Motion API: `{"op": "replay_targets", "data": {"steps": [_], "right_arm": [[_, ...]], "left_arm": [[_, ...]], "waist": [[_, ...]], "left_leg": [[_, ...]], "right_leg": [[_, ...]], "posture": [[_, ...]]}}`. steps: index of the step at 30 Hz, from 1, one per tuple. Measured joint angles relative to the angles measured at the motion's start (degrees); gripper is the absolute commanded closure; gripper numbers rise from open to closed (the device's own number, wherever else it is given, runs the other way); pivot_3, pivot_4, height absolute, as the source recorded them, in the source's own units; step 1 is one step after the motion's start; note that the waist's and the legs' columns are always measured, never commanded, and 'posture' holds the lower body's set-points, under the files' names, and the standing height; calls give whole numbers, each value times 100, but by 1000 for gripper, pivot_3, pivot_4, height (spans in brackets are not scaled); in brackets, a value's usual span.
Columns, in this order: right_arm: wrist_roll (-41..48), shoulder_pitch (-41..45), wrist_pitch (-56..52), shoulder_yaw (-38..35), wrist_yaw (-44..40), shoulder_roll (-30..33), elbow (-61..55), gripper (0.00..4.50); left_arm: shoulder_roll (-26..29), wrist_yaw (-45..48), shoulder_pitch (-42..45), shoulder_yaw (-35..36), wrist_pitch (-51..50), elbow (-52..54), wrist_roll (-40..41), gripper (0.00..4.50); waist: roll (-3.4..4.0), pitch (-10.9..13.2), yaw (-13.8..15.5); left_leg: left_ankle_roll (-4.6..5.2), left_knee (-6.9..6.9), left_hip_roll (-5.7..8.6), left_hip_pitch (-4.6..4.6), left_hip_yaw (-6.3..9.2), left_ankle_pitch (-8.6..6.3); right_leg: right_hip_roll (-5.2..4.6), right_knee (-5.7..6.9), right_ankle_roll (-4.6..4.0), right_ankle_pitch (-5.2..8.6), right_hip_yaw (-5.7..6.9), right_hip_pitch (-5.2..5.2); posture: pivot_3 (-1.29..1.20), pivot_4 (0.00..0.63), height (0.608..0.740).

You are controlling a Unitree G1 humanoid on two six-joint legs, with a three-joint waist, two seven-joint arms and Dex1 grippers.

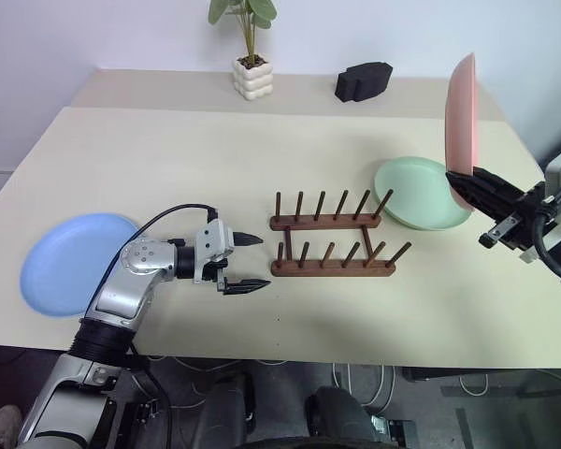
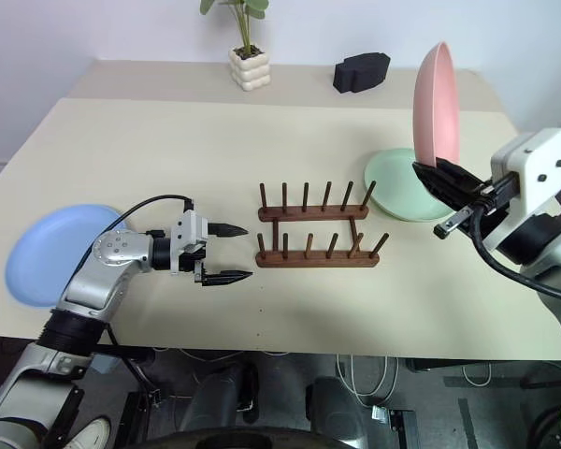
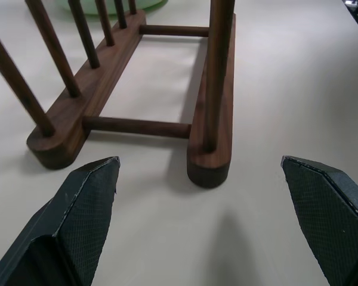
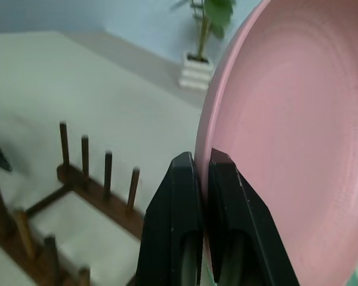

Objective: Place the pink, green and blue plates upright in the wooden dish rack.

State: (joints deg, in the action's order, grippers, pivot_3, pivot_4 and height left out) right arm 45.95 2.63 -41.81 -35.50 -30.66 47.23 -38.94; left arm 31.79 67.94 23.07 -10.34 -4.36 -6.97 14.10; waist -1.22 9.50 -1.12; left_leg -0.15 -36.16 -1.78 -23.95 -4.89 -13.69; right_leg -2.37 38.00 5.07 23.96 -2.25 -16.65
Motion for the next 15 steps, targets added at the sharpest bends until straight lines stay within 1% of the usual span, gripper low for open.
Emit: {"op": "replay_targets", "data": {"steps": [3, 5, 6, 7, 10, 15], "right_arm": [[-138, -231, 125, -14, -58, 7, -27, 4453], [-495, -447, 225, 79, -48, 79, 11, 4453], [-752, -555, 295, 179, -40, 169, 86, 4453], [-1212, -731, 484, 368, -2, 312, 234, 4453], [-2405, -1136, 1162, 896, 75, 456, 808, 4453], [-3746, -1472, 2229, 1659, 91, 472, 1719, 4453]], "left_arm": [[-43, 0, 50, -5, 36, -164, -51, 0], [-85, -5, 99, -13, 44, -235, -96, 0], [-94, -6, 125, -15, 56, -248, -103, 0], [-102, -5, 151, -15, 89, -253, -106, 0], [-134, -4, 176, -17, 113, -308, -113, 0], [-182, -20, 191, -20, 132, -355, -123, 0]], "waist": [[0, 0, 15], [0, 0, 22], [0, 0, 29], [-1, 0, 37], [0, 0, 31], [1, 0, 18]], "left_leg": [[1, -3, 0, -1, 0, -1], [1, -7, 2, -4, 0, 0], [3, -8, 3, -4, 0, 1], [4, -9, 4, -5, 0, 3], [-6, -10, 6, -5, -1, 11], [-20, -7, 6, -4, -2, 19]], "right_leg": [[0, 0, 0, 0, 0, 0], [-2, 0, 2, -1, 0, 0], [-3, 0, 4, -2, 0, 0], [-4, 0, 7, -4, 0, 0], [-5, 0, 8, -4, -1, 0], [-2, 2, 9, -4, -2, -4]], "posture": [[0, 150, 740], [0, 150, 740], [0, 150, 740], [0, 150, 740], [0, 150, 740], [0, 150, 740]]}}
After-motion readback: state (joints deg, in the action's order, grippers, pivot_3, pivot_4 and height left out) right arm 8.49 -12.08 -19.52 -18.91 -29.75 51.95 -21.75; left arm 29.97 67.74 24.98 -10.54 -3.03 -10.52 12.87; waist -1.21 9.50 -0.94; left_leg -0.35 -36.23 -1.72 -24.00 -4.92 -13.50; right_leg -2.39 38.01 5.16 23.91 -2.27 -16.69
